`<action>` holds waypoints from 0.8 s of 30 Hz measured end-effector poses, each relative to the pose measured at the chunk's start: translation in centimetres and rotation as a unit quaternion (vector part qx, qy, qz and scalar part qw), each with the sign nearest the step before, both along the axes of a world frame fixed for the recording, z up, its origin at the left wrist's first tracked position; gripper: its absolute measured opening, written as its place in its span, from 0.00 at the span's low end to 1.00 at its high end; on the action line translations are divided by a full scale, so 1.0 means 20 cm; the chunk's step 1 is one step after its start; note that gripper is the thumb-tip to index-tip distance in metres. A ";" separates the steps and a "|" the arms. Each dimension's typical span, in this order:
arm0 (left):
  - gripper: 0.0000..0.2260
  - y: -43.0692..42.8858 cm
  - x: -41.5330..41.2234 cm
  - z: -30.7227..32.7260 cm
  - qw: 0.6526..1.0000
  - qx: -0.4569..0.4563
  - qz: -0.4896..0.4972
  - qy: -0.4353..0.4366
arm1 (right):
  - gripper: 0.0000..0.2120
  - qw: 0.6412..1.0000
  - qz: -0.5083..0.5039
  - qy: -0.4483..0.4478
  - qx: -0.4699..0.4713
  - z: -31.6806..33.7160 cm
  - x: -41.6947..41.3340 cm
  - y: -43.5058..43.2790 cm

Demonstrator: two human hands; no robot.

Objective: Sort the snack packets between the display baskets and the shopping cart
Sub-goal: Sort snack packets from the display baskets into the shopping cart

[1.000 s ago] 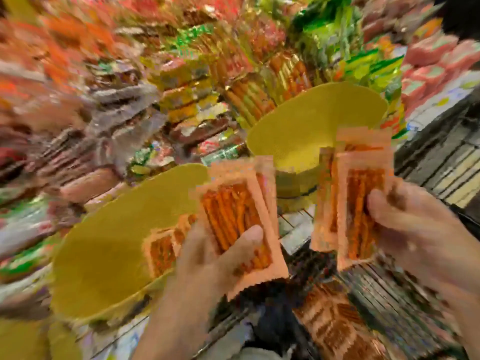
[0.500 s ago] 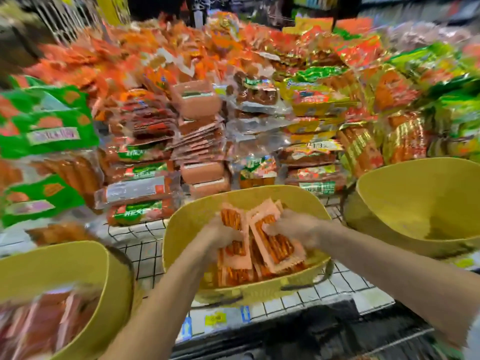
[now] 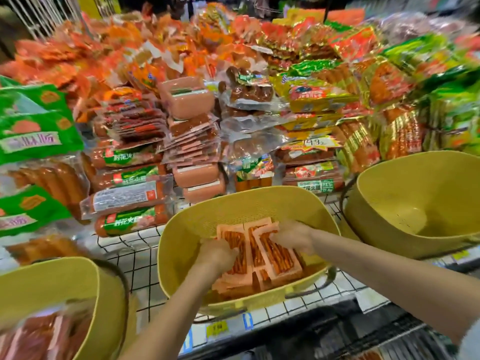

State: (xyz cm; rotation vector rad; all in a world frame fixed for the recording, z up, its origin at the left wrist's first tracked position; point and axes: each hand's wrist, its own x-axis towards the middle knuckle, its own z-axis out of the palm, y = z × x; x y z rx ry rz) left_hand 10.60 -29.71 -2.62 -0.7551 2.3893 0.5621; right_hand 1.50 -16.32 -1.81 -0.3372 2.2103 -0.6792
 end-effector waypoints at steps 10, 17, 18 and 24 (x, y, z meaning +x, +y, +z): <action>0.07 0.67 0.05 0.22 0.801 0.002 -0.218 0.558 | 0.10 0.893 -0.202 0.123 -0.383 0.22 0.43 0.99; 0.14 1.40 0.00 -0.37 0.843 0.159 -0.444 0.259 | 0.12 0.829 -0.514 0.133 -0.177 -0.59 0.96 1.74; 0.17 1.44 0.00 -0.46 0.838 0.165 -0.469 0.223 | 0.11 0.823 -0.537 0.111 -0.149 -0.69 0.99 1.76; 0.14 1.67 0.07 -1.15 0.897 0.176 -0.405 0.017 | 0.14 0.752 -0.657 -0.025 -0.055 -1.29 1.25 1.81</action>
